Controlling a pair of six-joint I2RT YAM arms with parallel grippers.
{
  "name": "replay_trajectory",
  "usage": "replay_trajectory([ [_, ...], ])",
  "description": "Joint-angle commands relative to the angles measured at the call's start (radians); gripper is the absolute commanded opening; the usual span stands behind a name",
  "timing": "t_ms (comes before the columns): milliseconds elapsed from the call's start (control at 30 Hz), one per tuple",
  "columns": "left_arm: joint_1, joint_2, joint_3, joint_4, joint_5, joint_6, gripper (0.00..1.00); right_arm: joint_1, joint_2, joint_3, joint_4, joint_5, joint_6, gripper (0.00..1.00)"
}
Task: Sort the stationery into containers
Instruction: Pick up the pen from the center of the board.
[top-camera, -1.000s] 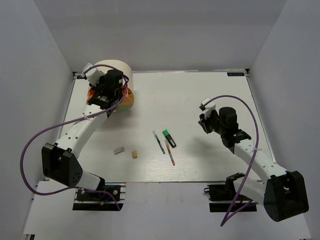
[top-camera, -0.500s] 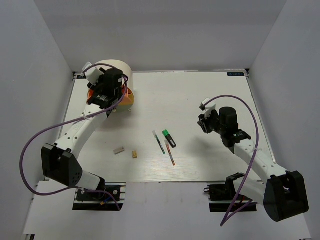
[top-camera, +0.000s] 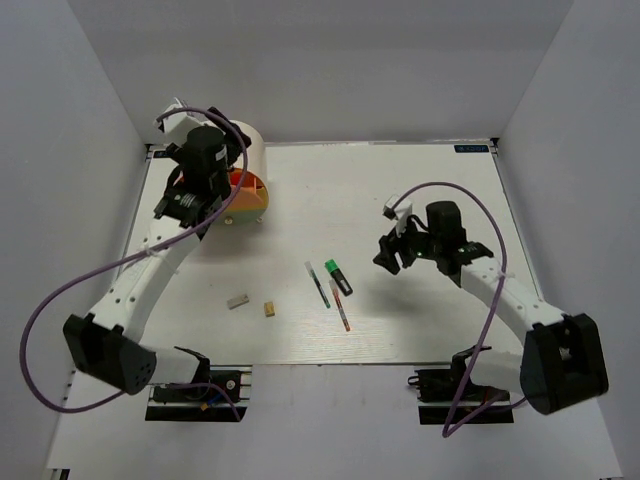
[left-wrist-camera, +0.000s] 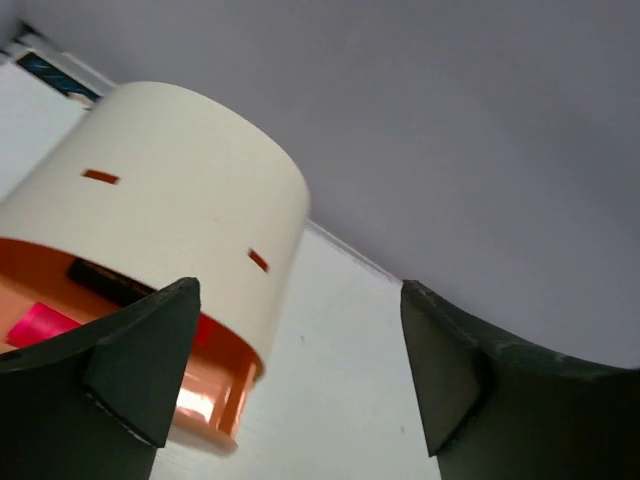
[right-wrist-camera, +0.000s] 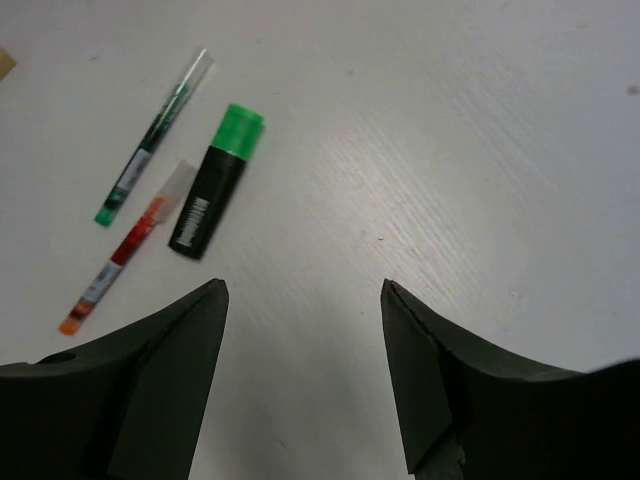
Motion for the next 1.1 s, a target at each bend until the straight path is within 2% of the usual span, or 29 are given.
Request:
replay_trajectory([
  [0, 0.006, -0.153, -0.071, 0.005, 0.271, 0.074, 0.93, 0.036, 0.106, 0.124, -0.161, -0.122, 0.01, 0.69],
  [100, 0.006, -0.239, -0.207, -0.044, 0.435, 0.052, 0.97, 0.091, 0.201, 0.202, -0.214, -0.082, 0.036, 0.66],
  [267, -0.014, -0.488, -0.44, -0.179, 0.456, -0.04, 0.98, 0.203, 0.344, 0.327, -0.269, 0.046, 0.108, 0.66],
  [400, -0.014, -0.627, -0.548, -0.273, 0.411, -0.107, 0.98, 0.26, 0.442, 0.403, -0.288, 0.11, 0.16, 0.68],
  [567, -0.014, -0.696, -0.646, -0.325, 0.4, -0.193, 0.98, 0.303, 0.533, 0.497, -0.298, 0.197, 0.194, 0.71],
  [867, -0.014, -0.715, -0.714, -0.343, 0.4, -0.225, 0.98, 0.367, 0.631, 0.511, -0.268, 0.361, 0.232, 0.71],
  [1067, -0.014, -0.715, -0.734, -0.334, 0.41, -0.235, 0.98, 0.397, 0.68, 0.551, -0.271, 0.38, 0.245, 0.66],
])
